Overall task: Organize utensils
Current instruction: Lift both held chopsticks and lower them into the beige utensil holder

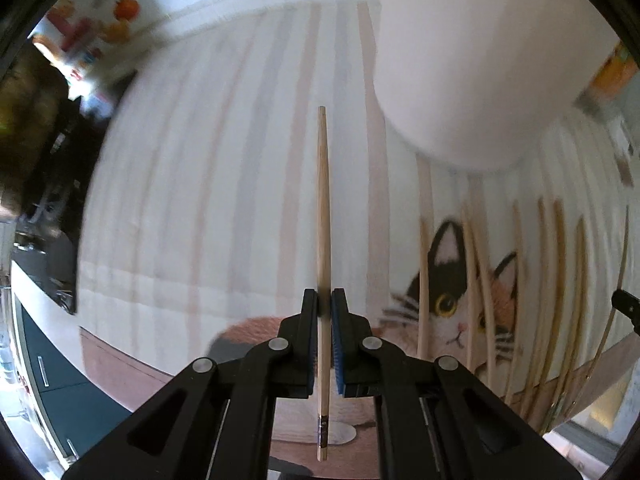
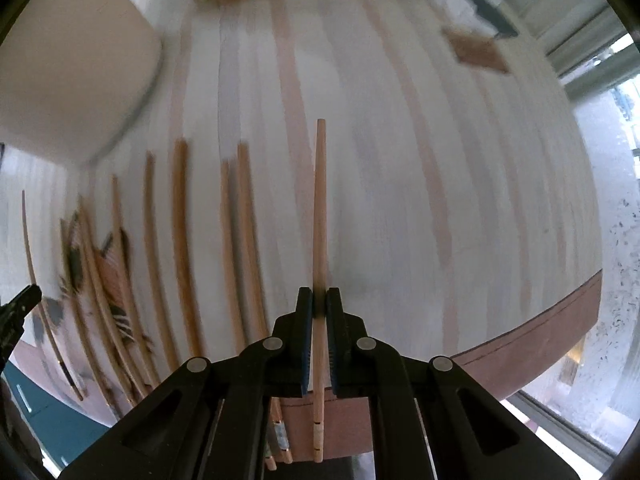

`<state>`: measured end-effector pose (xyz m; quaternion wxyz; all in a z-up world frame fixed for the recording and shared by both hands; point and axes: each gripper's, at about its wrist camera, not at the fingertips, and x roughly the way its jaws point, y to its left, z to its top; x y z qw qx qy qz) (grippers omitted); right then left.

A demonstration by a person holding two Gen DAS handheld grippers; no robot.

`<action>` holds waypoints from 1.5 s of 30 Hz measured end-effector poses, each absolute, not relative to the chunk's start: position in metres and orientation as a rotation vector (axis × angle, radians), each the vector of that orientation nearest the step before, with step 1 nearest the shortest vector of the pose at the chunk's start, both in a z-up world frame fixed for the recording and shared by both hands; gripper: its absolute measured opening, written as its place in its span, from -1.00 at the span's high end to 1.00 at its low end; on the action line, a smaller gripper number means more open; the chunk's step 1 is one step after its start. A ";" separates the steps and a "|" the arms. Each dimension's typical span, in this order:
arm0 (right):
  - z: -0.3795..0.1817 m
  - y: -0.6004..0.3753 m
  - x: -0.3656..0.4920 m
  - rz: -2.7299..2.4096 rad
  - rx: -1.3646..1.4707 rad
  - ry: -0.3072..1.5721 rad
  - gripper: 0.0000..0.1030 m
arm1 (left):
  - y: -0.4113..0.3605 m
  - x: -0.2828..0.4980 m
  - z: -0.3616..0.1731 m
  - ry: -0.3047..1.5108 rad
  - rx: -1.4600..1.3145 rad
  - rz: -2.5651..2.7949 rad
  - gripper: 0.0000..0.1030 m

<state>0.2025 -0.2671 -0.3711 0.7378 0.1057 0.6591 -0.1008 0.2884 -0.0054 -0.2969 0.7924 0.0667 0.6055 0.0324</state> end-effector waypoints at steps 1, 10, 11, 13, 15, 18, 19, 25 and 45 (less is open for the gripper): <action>-0.364 -0.268 0.203 -0.224 0.235 1.423 0.86 | -0.005 0.288 -0.289 1.281 0.145 0.081 0.92; -0.308 -0.275 0.199 -0.232 0.223 1.255 0.86 | 0.008 0.286 -0.216 1.099 0.080 0.111 0.92; -0.302 -0.273 0.199 -0.224 0.233 1.239 0.86 | 0.010 0.286 -0.208 1.082 0.071 0.112 0.92; -0.292 -0.273 0.198 -0.207 0.258 1.204 0.86 | 0.012 0.289 -0.192 1.052 0.046 0.109 0.92; -0.282 -0.272 0.203 -0.185 0.283 1.168 0.86 | 0.014 0.290 -0.174 1.022 0.021 0.102 0.92; -0.255 -0.266 0.212 -0.143 0.315 1.110 0.86 | 0.017 0.291 -0.137 0.956 -0.040 0.090 0.92; -0.249 -0.265 0.216 -0.131 0.326 1.094 0.86 | 0.018 0.291 -0.124 0.936 -0.048 0.090 0.92; -0.167 -0.263 0.253 -0.036 0.402 0.925 0.86 | 0.012 0.303 -0.041 0.809 -0.124 0.029 0.92; -0.109 -0.235 0.415 0.021 0.494 0.716 0.86 | -0.044 0.452 -0.058 0.754 -0.279 -0.111 0.92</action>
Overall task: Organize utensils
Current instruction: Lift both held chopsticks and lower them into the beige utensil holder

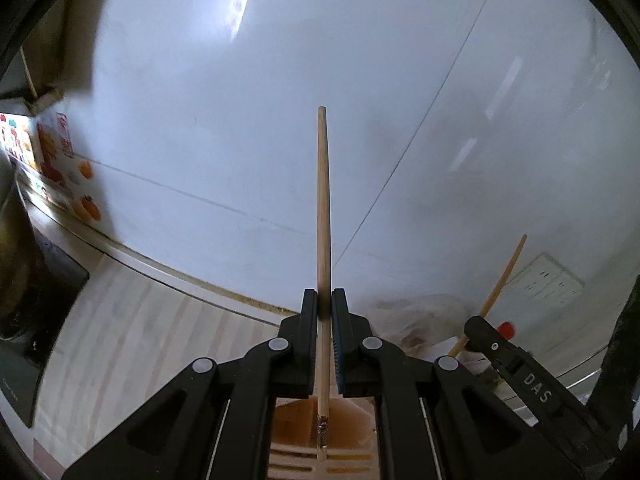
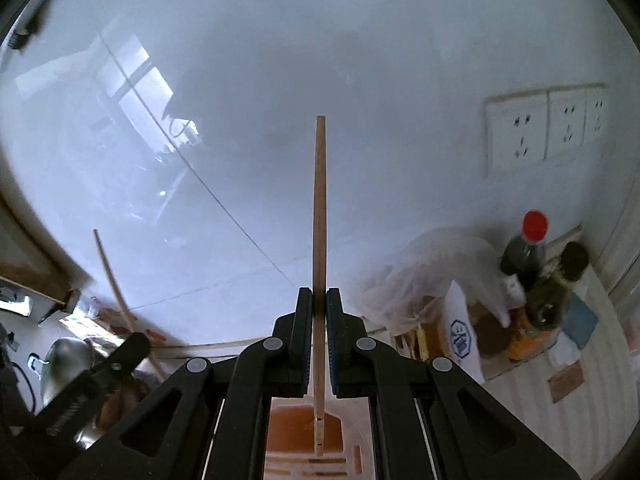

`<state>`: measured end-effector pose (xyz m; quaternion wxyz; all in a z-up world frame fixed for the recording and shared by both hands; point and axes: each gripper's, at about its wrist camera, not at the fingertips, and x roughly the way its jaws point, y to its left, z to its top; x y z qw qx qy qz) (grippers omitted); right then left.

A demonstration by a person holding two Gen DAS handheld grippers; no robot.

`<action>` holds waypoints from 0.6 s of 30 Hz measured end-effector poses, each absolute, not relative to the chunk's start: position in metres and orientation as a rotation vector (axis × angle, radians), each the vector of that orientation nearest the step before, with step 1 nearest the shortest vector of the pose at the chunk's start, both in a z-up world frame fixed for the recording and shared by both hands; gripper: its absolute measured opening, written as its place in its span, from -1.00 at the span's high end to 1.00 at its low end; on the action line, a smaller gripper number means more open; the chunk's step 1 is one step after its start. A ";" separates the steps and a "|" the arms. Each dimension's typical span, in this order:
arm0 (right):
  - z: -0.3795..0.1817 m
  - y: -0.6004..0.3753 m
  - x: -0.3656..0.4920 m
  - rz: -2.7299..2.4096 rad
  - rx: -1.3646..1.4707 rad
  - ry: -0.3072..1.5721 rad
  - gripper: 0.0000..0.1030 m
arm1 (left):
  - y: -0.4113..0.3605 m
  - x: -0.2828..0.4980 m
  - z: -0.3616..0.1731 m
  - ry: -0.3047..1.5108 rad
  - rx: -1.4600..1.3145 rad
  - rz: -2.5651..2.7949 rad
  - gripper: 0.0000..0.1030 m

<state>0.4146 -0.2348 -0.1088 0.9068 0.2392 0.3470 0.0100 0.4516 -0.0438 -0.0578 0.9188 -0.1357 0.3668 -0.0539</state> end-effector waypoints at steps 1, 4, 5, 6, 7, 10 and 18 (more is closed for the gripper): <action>-0.115 -0.233 0.417 0.018 0.488 0.725 0.86 | -0.044 0.455 -0.065 0.760 -0.273 -0.114 0.92; -0.137 -0.229 0.420 0.018 0.471 0.746 0.86 | -0.046 0.457 -0.077 0.767 -0.259 -0.115 0.91; -0.141 -0.230 0.419 0.019 0.472 0.752 0.86 | -0.047 0.457 -0.079 0.760 -0.261 -0.111 0.91; -0.146 -0.231 0.417 0.021 0.473 0.756 0.86 | -0.047 0.456 -0.081 0.762 -0.254 -0.112 0.91; -0.150 -0.230 0.416 0.026 0.472 0.760 0.86 | -0.048 0.456 -0.082 0.764 -0.248 -0.113 0.91; -0.153 -0.228 0.412 0.037 0.459 0.763 0.86 | -0.050 0.454 -0.085 0.752 -0.238 -0.112 0.91; -0.148 -0.221 0.403 0.048 0.422 0.743 0.86 | -0.048 0.459 -0.086 0.725 -0.213 -0.120 0.91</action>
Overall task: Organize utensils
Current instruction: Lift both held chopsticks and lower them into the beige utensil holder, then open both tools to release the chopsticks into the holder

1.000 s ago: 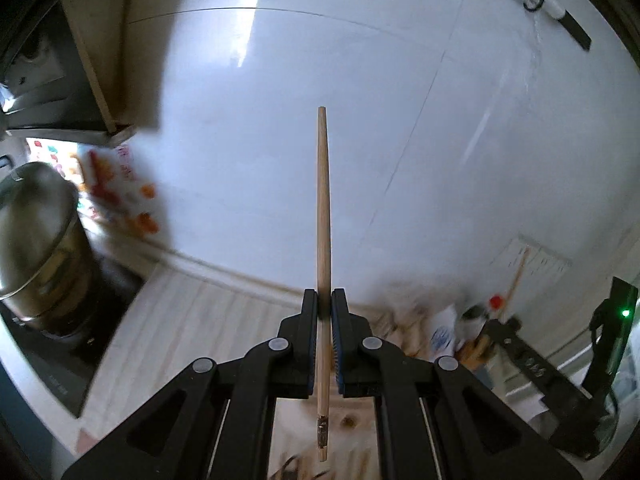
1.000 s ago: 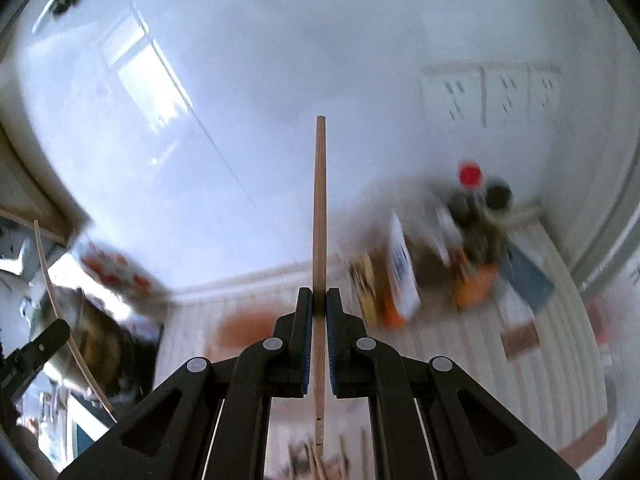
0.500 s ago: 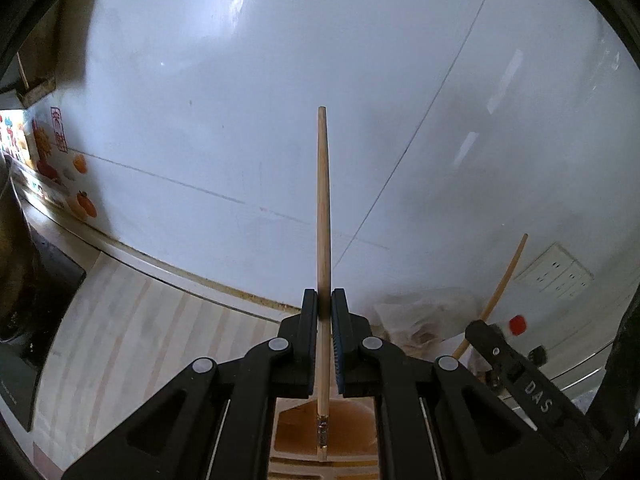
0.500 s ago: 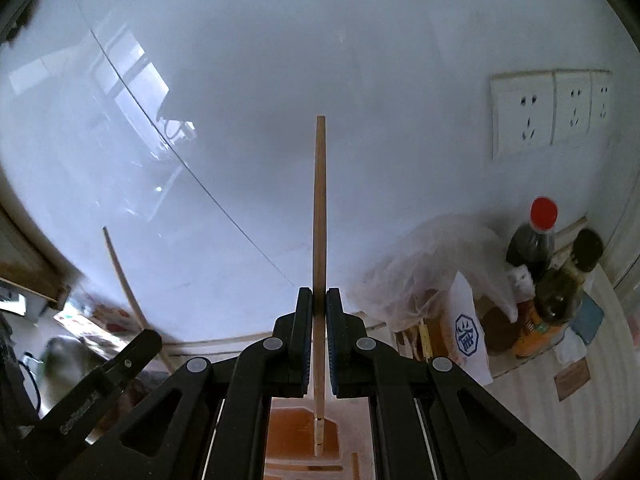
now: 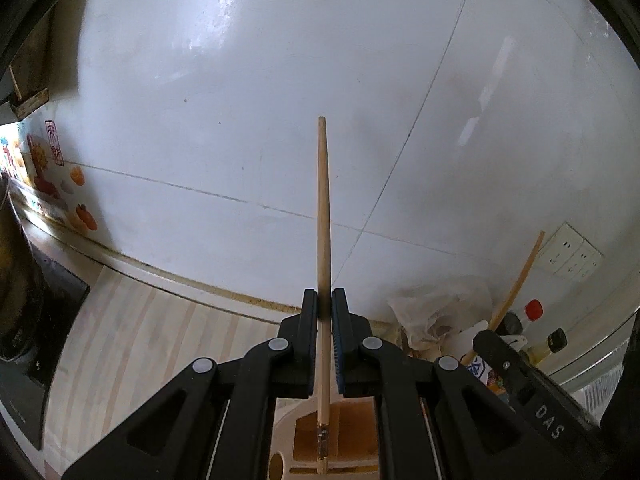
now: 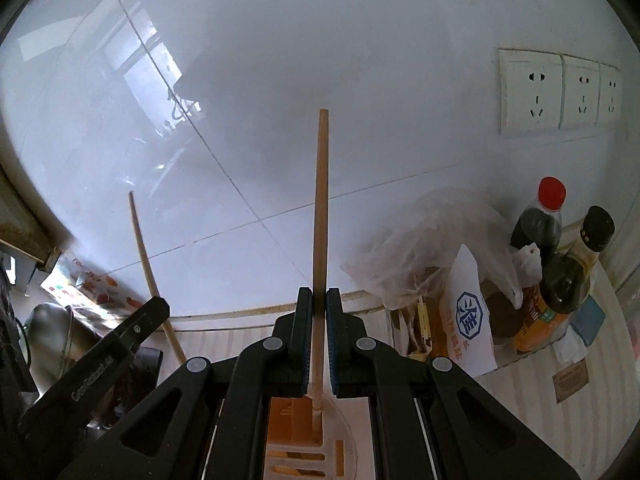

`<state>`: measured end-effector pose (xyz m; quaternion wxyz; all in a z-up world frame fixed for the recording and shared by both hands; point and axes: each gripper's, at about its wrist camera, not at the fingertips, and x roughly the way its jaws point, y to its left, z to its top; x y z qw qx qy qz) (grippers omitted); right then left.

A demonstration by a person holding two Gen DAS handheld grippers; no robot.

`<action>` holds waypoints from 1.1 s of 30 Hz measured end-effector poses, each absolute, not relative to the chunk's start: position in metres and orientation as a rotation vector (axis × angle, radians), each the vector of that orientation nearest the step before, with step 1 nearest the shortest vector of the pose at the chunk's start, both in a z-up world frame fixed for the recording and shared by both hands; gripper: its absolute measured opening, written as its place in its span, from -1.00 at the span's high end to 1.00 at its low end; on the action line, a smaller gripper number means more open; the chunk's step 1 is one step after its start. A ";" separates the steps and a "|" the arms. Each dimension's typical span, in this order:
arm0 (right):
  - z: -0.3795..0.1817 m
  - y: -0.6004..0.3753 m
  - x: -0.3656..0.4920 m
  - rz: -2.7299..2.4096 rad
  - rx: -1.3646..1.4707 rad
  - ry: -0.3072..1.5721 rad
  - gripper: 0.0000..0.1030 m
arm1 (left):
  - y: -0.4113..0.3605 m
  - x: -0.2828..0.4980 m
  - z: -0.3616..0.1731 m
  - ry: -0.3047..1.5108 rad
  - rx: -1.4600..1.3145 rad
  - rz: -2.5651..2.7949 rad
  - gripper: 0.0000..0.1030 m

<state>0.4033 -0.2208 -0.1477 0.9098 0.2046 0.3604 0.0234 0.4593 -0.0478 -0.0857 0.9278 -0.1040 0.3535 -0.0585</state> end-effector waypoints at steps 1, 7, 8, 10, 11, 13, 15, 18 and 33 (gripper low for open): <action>-0.148 -0.220 0.403 0.046 0.424 0.742 0.86 | -0.048 0.460 -0.086 0.719 -0.212 -0.122 0.91; -0.147 -0.220 0.400 0.036 0.427 0.740 0.86 | -0.050 0.467 -0.096 0.717 -0.205 -0.137 0.91; -0.147 -0.220 0.398 0.037 0.425 0.736 0.86 | -0.050 0.466 -0.097 0.720 -0.203 -0.140 0.91; -0.147 -0.217 0.398 0.038 0.410 0.742 0.86 | -0.050 0.462 -0.101 0.729 -0.191 -0.143 0.91; -0.148 -0.216 0.398 0.043 0.408 0.744 0.86 | -0.051 0.461 -0.102 0.733 -0.188 -0.145 0.91; -0.146 -0.215 0.395 0.049 0.395 0.749 0.86 | -0.051 0.456 -0.103 0.746 -0.167 -0.151 0.91; -0.148 -0.214 0.395 0.070 0.385 0.766 0.86 | -0.052 0.450 -0.103 0.762 -0.155 -0.178 0.91; -0.150 -0.212 0.392 0.097 0.370 0.794 0.86 | -0.054 0.438 -0.102 0.815 -0.102 -0.212 0.80; -0.132 -0.240 0.331 0.088 0.430 0.794 -0.23 | -0.022 0.370 -0.059 0.749 -0.034 -0.051 -1.00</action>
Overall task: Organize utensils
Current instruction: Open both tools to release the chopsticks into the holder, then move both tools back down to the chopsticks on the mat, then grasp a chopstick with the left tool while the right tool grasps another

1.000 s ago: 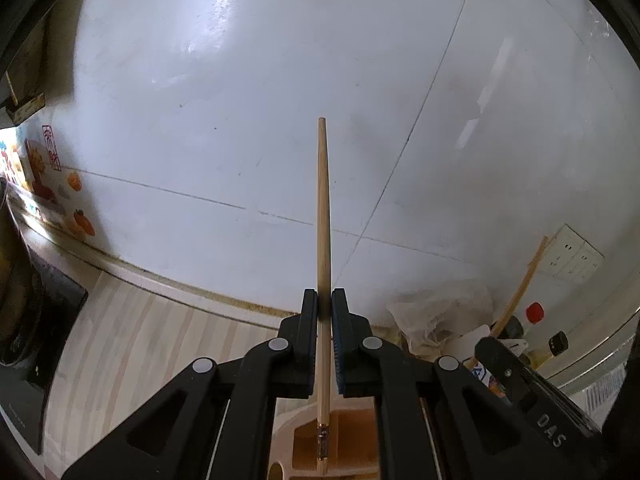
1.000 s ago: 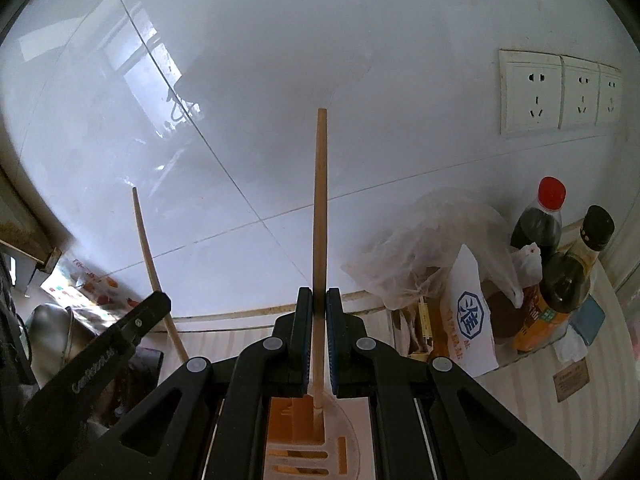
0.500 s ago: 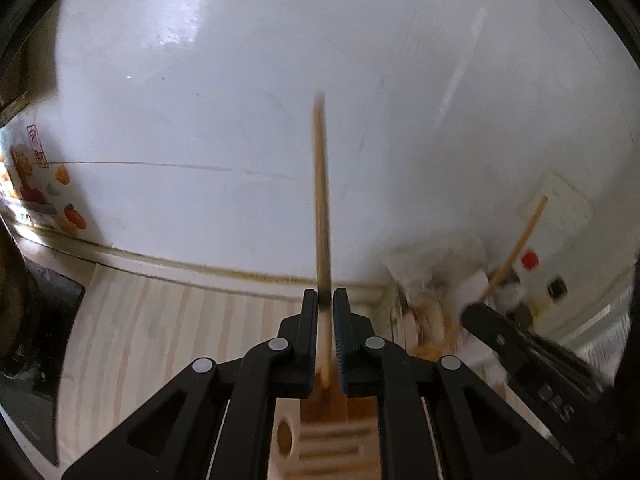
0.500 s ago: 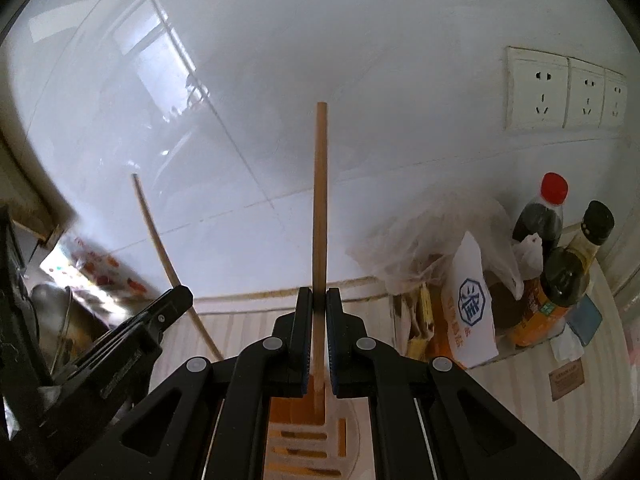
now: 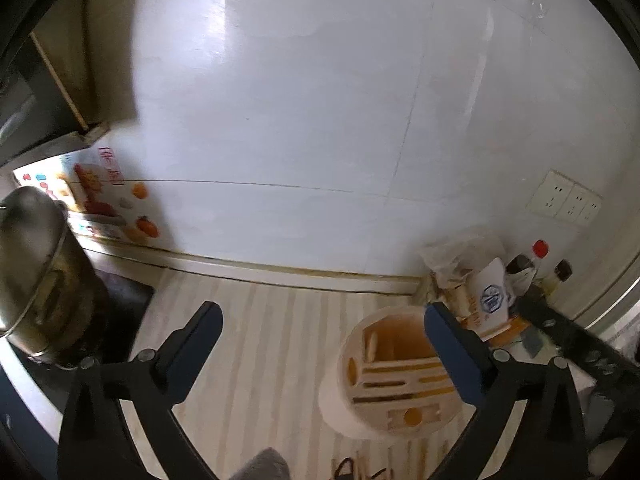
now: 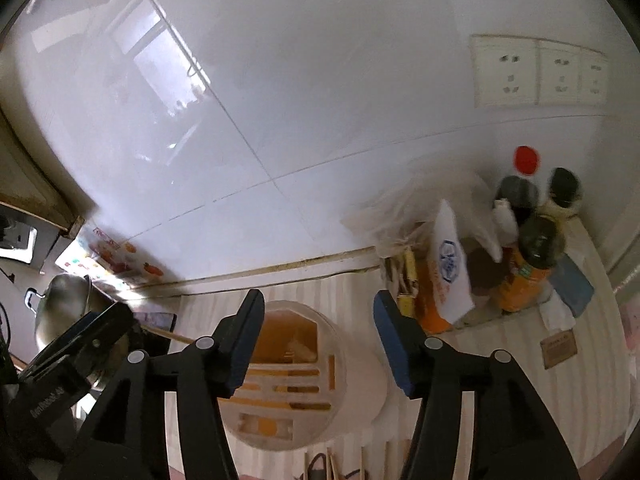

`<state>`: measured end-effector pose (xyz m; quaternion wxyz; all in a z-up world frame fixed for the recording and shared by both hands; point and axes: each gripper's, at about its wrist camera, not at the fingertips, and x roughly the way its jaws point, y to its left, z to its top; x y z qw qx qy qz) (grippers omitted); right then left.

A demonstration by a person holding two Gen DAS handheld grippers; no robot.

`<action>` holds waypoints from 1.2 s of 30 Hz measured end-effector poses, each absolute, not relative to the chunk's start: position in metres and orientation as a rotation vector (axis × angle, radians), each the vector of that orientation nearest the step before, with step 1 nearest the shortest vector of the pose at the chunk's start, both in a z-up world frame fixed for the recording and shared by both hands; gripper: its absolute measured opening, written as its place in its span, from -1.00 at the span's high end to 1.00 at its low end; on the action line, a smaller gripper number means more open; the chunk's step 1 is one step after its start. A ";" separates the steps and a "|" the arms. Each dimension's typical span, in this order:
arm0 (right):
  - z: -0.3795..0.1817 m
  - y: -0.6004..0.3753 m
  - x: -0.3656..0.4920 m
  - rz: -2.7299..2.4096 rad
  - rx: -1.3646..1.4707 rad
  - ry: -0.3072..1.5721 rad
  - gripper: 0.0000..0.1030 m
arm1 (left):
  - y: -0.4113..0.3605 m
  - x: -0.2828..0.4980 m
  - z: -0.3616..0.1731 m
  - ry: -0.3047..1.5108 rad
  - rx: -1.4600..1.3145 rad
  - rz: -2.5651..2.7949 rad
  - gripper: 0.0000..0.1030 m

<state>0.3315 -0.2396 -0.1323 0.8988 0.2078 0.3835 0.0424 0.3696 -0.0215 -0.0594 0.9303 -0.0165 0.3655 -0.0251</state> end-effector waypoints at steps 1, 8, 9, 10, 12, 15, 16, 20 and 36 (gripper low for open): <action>-0.129 -0.239 0.326 0.079 0.431 0.777 -0.31 | -0.020 0.365 -0.062 0.753 -0.025 -0.044 -1.00; -0.123 -0.249 0.281 -0.008 0.380 0.713 -0.70 | -0.014 0.337 -0.093 0.808 -0.016 -0.022 -1.00; -0.125 -0.250 0.276 -0.018 0.373 0.720 -0.70 | -0.013 0.333 -0.101 0.821 -0.014 -0.020 -1.00; -0.129 -0.251 0.271 -0.026 0.363 0.729 -0.70 | -0.015 0.328 -0.113 0.840 -0.004 -0.017 -1.00; -0.141 -0.252 0.262 -0.046 0.349 0.758 -0.70 | -0.021 0.320 -0.134 0.877 0.031 -0.020 -1.00; -0.176 -0.257 0.249 -0.062 0.363 0.840 -0.70 | -0.033 0.308 -0.179 0.973 0.090 -0.024 -1.00; -0.187 -0.258 0.247 -0.061 0.369 0.868 -0.70 | -0.036 0.303 -0.197 1.014 0.105 -0.025 -1.00; -0.254 -0.267 0.230 -0.059 0.438 1.048 -0.28 | -0.043 0.287 -0.268 1.183 0.123 -0.020 -0.96; -0.379 -0.264 0.201 -0.056 0.405 1.376 0.55 | -0.072 0.262 -0.370 1.423 0.115 -0.084 0.57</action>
